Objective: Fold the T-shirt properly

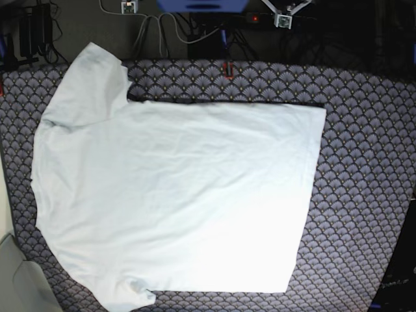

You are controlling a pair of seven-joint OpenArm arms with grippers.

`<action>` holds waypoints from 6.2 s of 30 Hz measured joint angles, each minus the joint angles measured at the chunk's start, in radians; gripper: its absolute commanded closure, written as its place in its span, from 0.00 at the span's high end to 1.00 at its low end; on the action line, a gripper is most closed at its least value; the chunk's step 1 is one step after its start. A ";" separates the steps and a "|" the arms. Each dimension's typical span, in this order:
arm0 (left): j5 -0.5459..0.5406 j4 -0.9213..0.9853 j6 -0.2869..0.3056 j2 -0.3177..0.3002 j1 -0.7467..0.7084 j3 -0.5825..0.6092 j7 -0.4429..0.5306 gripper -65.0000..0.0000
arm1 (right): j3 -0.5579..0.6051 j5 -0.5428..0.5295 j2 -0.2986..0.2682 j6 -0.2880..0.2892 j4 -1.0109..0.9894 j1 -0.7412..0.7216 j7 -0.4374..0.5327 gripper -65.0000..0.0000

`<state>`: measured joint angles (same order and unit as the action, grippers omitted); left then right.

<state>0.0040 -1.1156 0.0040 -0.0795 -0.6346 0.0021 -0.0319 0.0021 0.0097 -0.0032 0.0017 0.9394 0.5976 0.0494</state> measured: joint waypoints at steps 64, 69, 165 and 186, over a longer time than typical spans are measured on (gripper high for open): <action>-0.007 -0.858 0.000 -0.026 -0.135 -0.163 -0.227 0.24 | -0.429 -0.004 -0.006 0.262 0.765 0.018 -0.244 0.42; -0.008 -0.858 0.000 -0.026 -0.135 -0.163 -0.227 0.24 | -0.438 -0.004 -0.005 0.261 0.736 0.007 -0.240 0.42; -0.151 -0.338 -0.003 0.021 0.260 -0.231 -0.091 0.00 | -0.436 -0.014 -0.010 0.324 0.699 -0.021 -0.216 0.02; -0.169 -0.470 -0.004 0.013 0.240 -0.230 -0.236 0.01 | -0.433 0.001 -0.043 0.327 0.874 -0.058 -0.249 0.02</action>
<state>-0.1654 -1.5852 0.0002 -0.0669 -0.3946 -0.2279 -0.2680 -0.4305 0.0109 -0.0463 0.3290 1.8133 0.5400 -0.1997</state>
